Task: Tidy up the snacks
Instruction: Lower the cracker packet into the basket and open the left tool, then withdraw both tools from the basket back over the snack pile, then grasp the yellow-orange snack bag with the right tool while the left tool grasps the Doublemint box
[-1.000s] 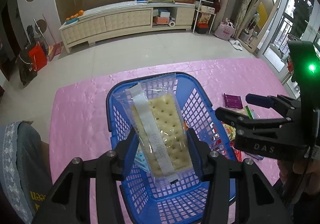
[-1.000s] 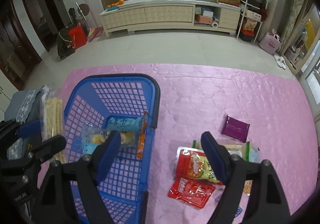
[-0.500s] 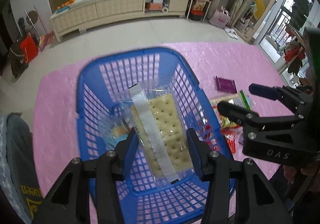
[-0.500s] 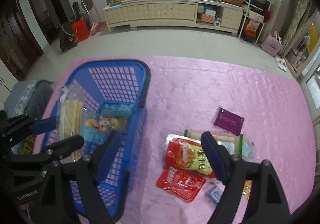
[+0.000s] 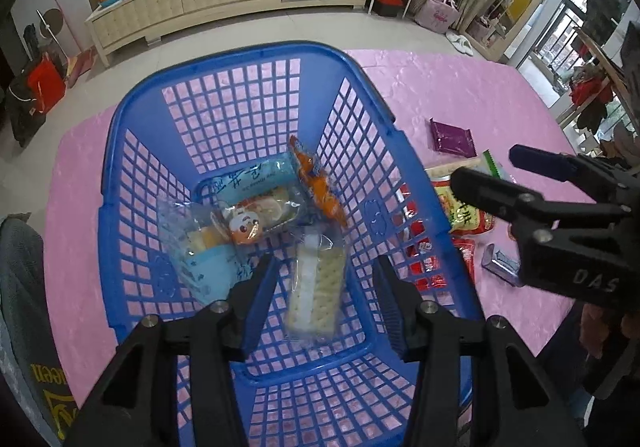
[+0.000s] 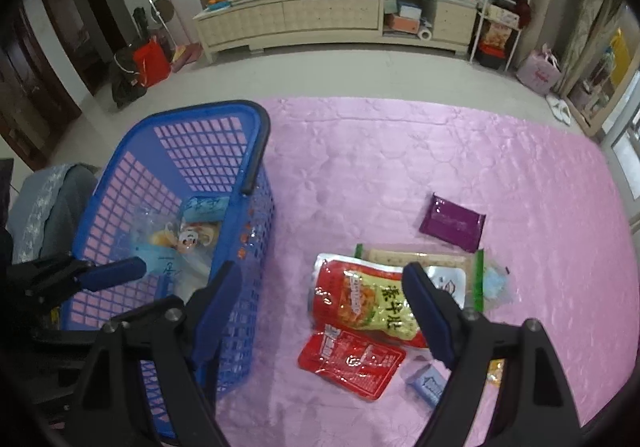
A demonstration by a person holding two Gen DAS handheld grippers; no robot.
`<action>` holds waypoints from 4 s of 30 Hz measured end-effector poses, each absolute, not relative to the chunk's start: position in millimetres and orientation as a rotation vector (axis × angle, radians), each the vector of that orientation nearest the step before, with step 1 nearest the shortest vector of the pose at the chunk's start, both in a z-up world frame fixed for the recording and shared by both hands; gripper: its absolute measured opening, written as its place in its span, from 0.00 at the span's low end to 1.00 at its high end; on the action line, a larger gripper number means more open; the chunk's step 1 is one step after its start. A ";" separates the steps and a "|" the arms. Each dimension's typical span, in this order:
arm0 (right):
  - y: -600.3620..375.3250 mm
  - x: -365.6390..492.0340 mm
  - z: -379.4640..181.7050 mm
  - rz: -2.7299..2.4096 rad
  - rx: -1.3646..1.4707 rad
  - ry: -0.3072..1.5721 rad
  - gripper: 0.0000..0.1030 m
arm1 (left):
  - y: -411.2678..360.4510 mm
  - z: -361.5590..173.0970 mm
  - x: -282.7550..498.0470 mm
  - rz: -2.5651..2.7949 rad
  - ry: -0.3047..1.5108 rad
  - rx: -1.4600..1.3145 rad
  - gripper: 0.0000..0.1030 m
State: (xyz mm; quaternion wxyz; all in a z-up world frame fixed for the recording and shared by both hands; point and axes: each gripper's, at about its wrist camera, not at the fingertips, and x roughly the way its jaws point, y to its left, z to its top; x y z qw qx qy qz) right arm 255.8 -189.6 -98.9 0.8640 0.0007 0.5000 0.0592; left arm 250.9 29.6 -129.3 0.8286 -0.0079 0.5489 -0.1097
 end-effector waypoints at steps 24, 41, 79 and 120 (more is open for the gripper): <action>-200.1 201.2 -51.8 0.149 -0.046 0.974 0.83 | 25.5 -55.8 200.4 -0.189 0.967 -0.010 0.60; -268.4 153.0 -26.0 0.096 -0.026 0.935 0.83 | -42.1 -34.1 176.7 -0.244 0.891 0.058 0.60; -407.6 145.7 -133.6 0.200 -0.133 0.985 0.83 | -181.9 -154.1 172.5 -0.179 1.071 0.005 1.00; -389.2 155.6 -209.8 0.508 -0.292 1.042 0.35 | -168.1 -223.5 183.9 -0.047 1.262 -0.172 1.00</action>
